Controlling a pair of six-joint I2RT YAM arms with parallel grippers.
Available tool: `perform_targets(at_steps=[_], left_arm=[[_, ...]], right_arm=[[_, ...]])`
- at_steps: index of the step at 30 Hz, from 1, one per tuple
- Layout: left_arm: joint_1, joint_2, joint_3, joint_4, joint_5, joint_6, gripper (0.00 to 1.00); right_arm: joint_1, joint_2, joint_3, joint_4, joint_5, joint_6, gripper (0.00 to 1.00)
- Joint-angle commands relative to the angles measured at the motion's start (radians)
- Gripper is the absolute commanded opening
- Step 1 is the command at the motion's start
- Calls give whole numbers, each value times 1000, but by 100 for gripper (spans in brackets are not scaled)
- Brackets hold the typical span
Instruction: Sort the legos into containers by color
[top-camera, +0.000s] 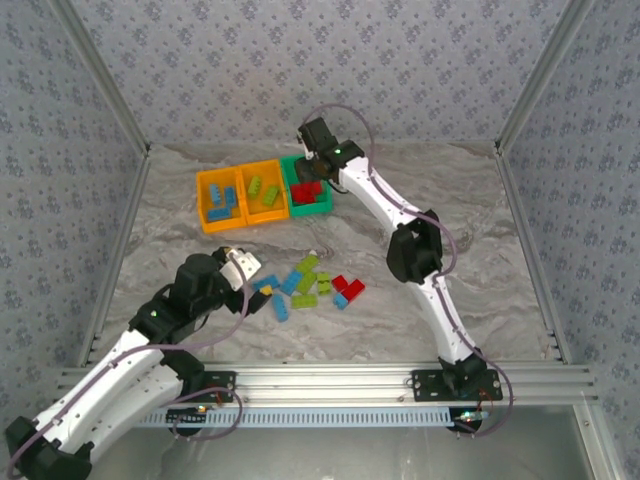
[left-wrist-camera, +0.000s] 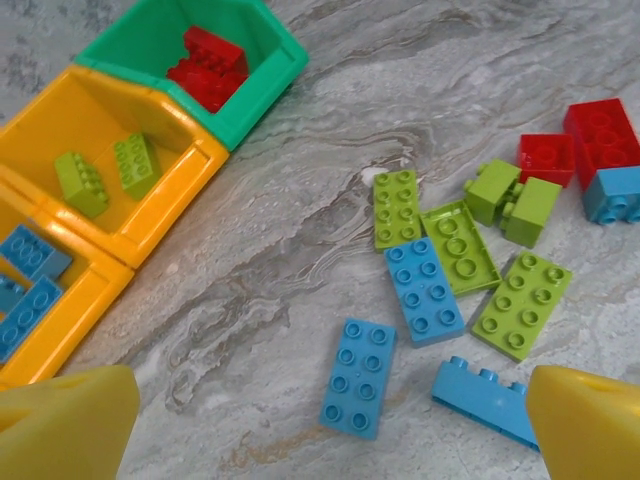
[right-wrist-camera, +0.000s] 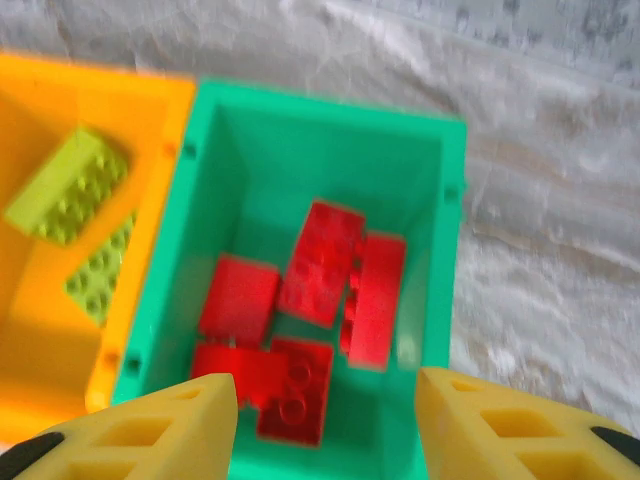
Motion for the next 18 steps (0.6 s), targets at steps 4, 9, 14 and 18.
perform_targets(at_steps=[4, 9, 14, 18], left_arm=[[53, 137, 163, -88, -111, -308, 98], [53, 305, 285, -231, -103, -576, 95], [53, 499, 339, -331, -124, -910, 95], [33, 627, 305, -276, -121, -1210, 96]], right_arm=[[-5, -558, -603, 138, -74, -27, 55], [28, -895, -946, 103, -223, -40, 62], [73, -1110, -1206, 96, -348, 69, 74], [82, -1193, -1293, 91, -338, 124, 77]])
